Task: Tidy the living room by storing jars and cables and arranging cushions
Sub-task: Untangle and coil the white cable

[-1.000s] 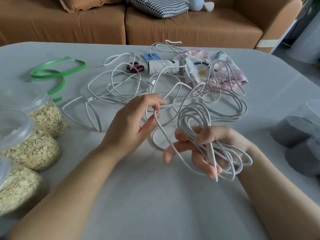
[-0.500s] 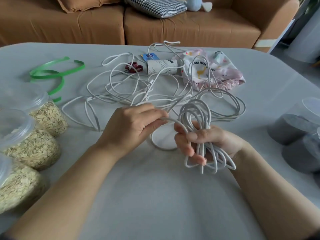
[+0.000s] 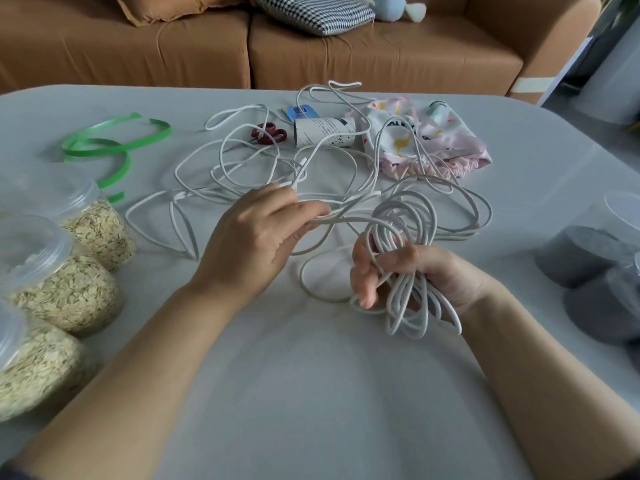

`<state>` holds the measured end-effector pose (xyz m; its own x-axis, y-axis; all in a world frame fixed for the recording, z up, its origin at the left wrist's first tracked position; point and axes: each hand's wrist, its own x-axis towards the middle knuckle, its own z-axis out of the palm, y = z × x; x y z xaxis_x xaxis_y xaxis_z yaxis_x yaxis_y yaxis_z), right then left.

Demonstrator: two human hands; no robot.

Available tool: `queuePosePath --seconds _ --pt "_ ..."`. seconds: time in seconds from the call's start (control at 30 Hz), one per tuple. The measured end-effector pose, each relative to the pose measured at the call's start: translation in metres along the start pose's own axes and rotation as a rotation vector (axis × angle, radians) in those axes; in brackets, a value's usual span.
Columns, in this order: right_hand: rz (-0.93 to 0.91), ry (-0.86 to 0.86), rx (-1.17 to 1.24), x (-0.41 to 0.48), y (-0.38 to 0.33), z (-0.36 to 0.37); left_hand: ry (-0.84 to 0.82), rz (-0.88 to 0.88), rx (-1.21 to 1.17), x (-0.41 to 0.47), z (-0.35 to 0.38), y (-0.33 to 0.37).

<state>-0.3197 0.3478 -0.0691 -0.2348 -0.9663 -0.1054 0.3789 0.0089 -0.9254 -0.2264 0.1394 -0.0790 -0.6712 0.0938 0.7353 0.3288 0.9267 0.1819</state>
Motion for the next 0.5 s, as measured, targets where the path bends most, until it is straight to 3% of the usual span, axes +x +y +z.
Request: queuePosePath --seconds 0.3,0.5 --pt "-0.202 0.024 0.009 0.009 0.006 0.006 0.016 -0.092 -0.118 -0.003 -0.003 0.011" --pt "-0.244 0.196 -0.056 0.009 0.005 0.007 0.069 -0.188 -0.149 -0.008 0.001 -0.002"
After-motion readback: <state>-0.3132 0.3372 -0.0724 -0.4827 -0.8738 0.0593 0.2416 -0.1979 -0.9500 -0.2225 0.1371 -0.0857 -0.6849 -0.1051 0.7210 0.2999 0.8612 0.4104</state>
